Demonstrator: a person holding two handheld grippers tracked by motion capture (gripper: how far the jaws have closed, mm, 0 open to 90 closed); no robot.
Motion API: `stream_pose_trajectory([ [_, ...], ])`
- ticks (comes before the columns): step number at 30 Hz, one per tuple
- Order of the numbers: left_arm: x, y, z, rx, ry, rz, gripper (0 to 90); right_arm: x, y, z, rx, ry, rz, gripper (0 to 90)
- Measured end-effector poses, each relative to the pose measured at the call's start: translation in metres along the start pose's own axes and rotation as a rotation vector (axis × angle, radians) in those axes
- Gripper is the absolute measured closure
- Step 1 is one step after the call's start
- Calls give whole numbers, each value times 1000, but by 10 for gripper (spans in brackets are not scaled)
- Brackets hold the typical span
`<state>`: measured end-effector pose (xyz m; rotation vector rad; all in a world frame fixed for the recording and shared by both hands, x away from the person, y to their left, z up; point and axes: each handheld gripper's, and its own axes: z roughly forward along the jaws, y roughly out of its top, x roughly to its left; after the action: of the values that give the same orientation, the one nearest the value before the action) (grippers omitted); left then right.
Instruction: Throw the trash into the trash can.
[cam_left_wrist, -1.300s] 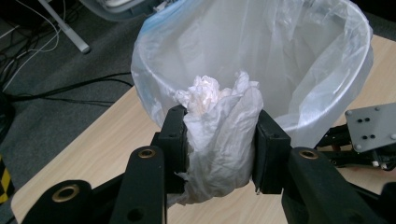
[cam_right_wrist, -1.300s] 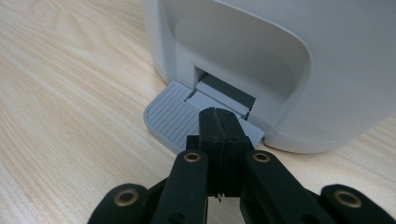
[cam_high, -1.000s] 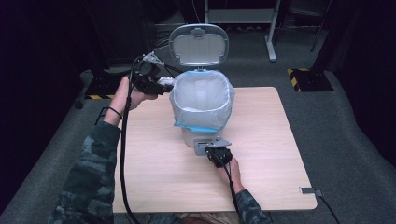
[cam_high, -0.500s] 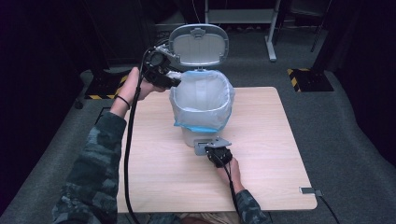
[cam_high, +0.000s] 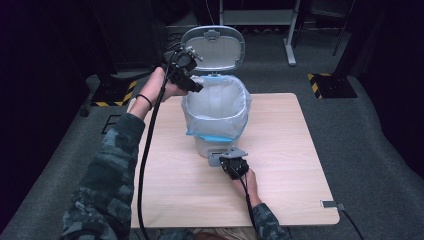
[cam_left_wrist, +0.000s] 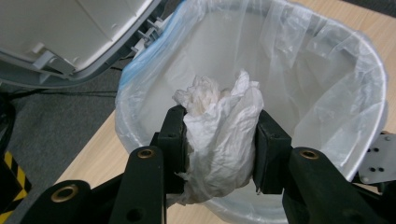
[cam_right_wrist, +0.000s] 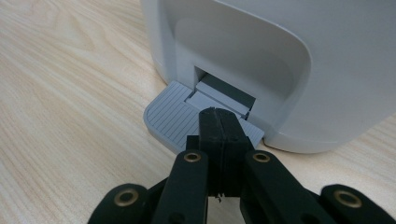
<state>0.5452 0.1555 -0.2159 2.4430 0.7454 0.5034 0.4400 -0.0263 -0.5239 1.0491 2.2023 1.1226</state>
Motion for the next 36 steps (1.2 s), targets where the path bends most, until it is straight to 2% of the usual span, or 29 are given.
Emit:
stream_pose_trajectory([
  [9,-4,11,15,29,-22,8,621,0,0,0,0,0,1,900],
  [14,-6,15,25,48,-37,27,620,0,0,0,0,0,2,900],
  [15,-7,16,27,45,-42,14,621,0,0,0,0,0,2,900],
  [17,-6,18,30,52,-46,27,619,0,0,0,0,0,1,900],
  [18,-8,18,32,51,-53,11,619,0,0,0,0,-1,2,900],
  [24,-10,23,42,69,-52,24,617,1,0,0,-1,-3,-2,900],
  [25,-11,24,43,61,-46,9,618,1,0,0,0,-3,-1,900],
  [29,-12,25,49,67,-58,2,613,1,0,0,0,-3,-1,900],
  [30,-12,26,51,69,-57,-14,585,1,0,0,0,-3,0,900],
  [31,-11,27,52,78,-26,-28,472,1,0,0,0,-3,0,900],
  [32,-11,27,54,90,-32,-43,260,1,0,0,0,-2,0,900],
  [33,-10,26,54,108,-47,-43,149,1,0,0,0,-2,2,900],
  [36,-13,24,49,119,-60,-23,22,1,0,0,0,-2,1,900],
])
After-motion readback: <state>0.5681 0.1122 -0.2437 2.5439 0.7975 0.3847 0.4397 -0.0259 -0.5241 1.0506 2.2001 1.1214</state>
